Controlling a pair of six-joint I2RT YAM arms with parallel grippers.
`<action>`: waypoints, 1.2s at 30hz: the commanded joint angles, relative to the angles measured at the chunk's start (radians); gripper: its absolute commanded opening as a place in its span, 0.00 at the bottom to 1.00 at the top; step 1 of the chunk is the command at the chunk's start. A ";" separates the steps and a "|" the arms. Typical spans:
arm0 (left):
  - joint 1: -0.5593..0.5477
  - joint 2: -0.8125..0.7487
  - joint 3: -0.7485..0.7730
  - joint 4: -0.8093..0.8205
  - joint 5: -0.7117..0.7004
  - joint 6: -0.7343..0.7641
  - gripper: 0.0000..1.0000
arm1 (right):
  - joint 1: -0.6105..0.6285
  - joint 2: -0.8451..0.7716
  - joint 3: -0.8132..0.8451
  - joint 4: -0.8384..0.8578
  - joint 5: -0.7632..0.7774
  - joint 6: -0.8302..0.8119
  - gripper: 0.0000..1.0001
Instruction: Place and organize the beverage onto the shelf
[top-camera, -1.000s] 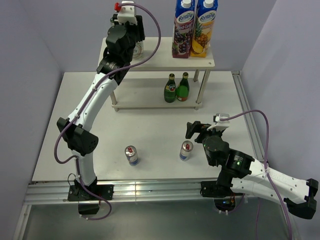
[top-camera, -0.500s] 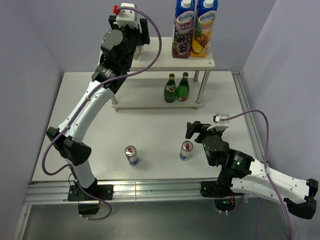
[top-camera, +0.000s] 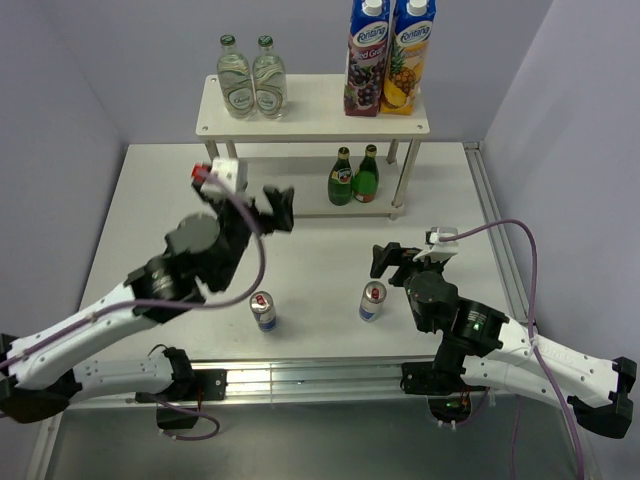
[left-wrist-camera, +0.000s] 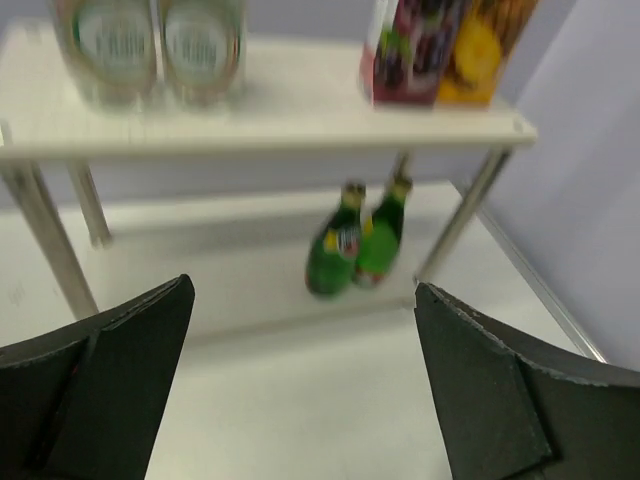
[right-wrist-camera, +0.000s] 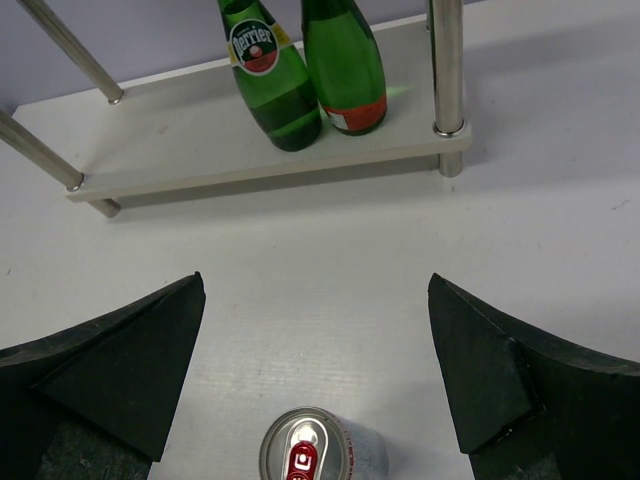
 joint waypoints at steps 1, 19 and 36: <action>-0.120 -0.162 -0.204 -0.155 -0.201 -0.310 0.99 | 0.004 0.010 0.000 0.022 -0.009 0.008 1.00; -0.515 -0.036 -0.556 -0.869 -0.387 -1.490 0.99 | 0.004 0.018 0.003 0.011 -0.029 0.015 1.00; -0.536 0.107 -0.660 -0.688 -0.437 -1.494 0.99 | 0.004 0.007 -0.003 0.013 -0.045 0.015 1.00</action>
